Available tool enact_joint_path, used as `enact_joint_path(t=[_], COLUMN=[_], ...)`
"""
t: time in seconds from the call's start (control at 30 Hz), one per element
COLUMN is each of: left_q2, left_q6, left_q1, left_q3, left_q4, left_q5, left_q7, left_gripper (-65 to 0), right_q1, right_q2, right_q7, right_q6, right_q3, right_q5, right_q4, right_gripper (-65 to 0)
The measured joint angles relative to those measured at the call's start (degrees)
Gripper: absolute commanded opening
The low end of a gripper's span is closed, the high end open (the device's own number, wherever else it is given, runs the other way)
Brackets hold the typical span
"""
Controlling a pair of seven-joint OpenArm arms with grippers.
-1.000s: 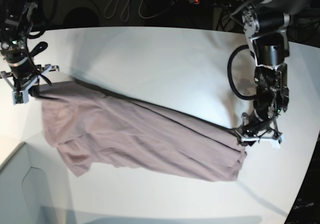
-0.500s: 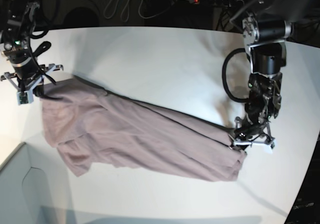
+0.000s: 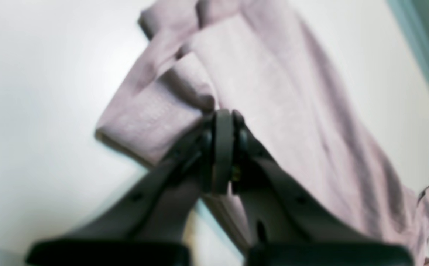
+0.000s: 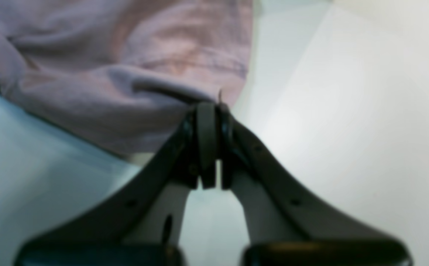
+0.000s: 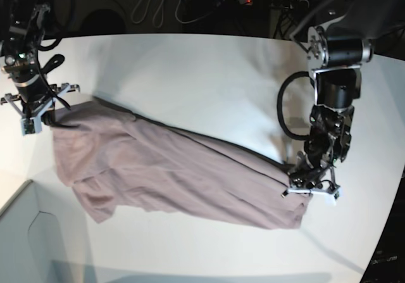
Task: Layout the t-shirt on the table in an organized manner, then fold the t-shirt properly
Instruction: 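Pull the shirt edge with both grippers, stretching it between them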
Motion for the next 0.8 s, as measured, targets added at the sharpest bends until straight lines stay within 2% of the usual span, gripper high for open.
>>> enact_joint_path(t=[0.1, 0.27, 0.43, 0.6, 0.8], left_q2=[0.07, -0.42, 0.33, 0.37, 0.04], left_q6=[0.02, 0.7, -0.39, 0.24, -0.48], left_q1=[3.08, 16.72, 28.39, 39.32, 40.46], left_q3=[-0.07, -0.22, -4.61, -9.57, -13.14], left_q4=[6.36, 31.67, 48.28, 51.49, 44.44], left_q5=[-0.57, -7.61, -12.04, -15.43, -17.11], left_q7=[0.15, 0.39, 0.11, 0.39, 0.2], left_gripper=[-65.0, -65.0, -65.0, -65.0, -64.5], right_q1=[0.76, 0.04, 0.59, -0.39, -3.54], right_q2=[-0.04, -0.11, -0.55, -1.2, -3.37], right_q7=[0.22, -0.28, 0.17, -0.13, 0.42], right_q6=[-0.02, -0.02, -0.02, 0.0, -0.02], right_q3=[0.0, 0.02, 0.02, 0.0, 0.07], right_q5=[0.22, -0.11, -0.02, -0.02, -0.15], right_q4=[-1.66, -2.43, -2.32, -2.29, -1.86], right_gripper=[-65.0, -65.0, -65.0, -65.0, -65.0])
